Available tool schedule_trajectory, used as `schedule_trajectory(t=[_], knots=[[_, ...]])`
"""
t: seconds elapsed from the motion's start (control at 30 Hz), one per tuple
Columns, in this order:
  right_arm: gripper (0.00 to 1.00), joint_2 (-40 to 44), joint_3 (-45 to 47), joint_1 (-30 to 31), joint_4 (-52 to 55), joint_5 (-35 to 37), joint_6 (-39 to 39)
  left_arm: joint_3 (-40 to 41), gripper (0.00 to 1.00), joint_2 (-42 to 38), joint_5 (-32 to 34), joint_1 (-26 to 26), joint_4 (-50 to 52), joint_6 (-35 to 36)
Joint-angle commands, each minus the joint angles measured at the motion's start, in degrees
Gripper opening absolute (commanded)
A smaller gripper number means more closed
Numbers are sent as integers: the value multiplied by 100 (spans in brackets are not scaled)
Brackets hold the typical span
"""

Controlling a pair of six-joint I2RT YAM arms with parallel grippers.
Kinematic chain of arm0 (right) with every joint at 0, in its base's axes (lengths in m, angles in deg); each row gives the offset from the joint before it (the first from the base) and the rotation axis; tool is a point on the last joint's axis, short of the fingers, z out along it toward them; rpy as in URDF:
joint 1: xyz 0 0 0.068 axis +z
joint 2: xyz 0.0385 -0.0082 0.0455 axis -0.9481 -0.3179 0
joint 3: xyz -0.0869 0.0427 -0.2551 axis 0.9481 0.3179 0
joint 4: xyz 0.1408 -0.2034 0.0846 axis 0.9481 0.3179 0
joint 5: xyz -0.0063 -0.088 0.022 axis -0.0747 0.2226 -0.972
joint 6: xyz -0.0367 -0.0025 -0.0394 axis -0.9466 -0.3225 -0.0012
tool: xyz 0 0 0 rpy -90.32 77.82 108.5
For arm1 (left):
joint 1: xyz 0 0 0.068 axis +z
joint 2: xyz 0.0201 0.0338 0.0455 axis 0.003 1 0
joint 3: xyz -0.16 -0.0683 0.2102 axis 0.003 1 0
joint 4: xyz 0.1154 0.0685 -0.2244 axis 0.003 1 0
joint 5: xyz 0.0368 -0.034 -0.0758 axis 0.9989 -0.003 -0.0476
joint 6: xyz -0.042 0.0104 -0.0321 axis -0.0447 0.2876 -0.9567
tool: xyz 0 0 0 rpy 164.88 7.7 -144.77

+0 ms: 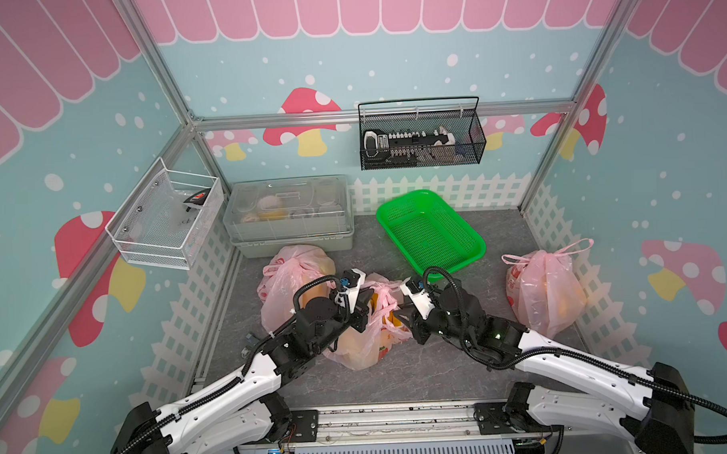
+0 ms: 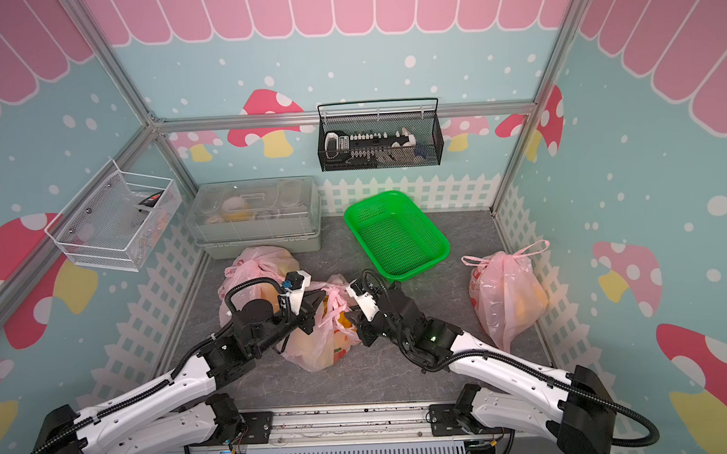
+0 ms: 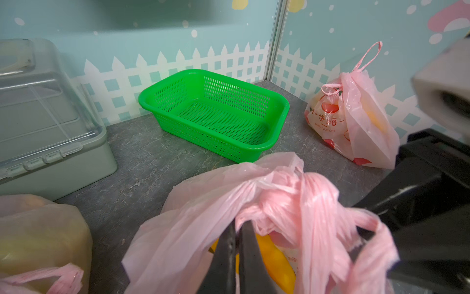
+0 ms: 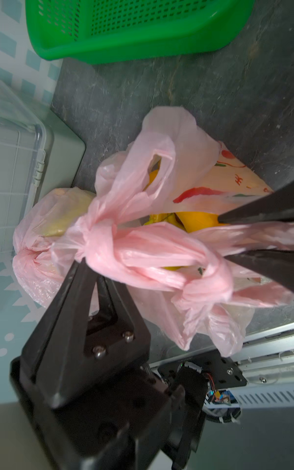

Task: Place the banana into a plastic bag & tie a knot
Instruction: Tie the plastic bag at the center of the board.

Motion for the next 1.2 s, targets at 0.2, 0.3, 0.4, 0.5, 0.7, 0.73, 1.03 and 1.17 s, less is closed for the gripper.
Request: schedule_trajectory(t=[0.2, 0.3, 0.4, 0.5, 0.7, 0.73, 1.03, 1.17], knots=[[0, 195, -212, 38, 922, 1930, -61, 211, 0, -993, 231, 137, 505, -612], [0, 217, -245, 38, 1009, 2085, -100, 303, 0, -1249, 487, 235, 627, -758], [0, 202, -268, 30, 1013, 2101, -161, 307, 0, -1344, 492, 582, 840, -994], [0, 174, -265, 38, 1095, 2298, -206, 296, 0, -1311, 456, 1002, 1043, -1230], [0, -56, -291, 33, 1438, 2930, -81, 350, 0, -1055, 496, 1451, 1177, -1518], [0, -131, -300, 23, 1517, 3077, -4, 381, 0, -981, 538, 1501, 1179, -1565], [0, -107, 177, -633, 1566, 2733, 614, 1019, 0, -1033, 932, 1887, 865, -1723], [0, -349, 95, -888, 1781, 2776, 765, 1046, 0, -1038, 967, 1910, 828, -1641]])
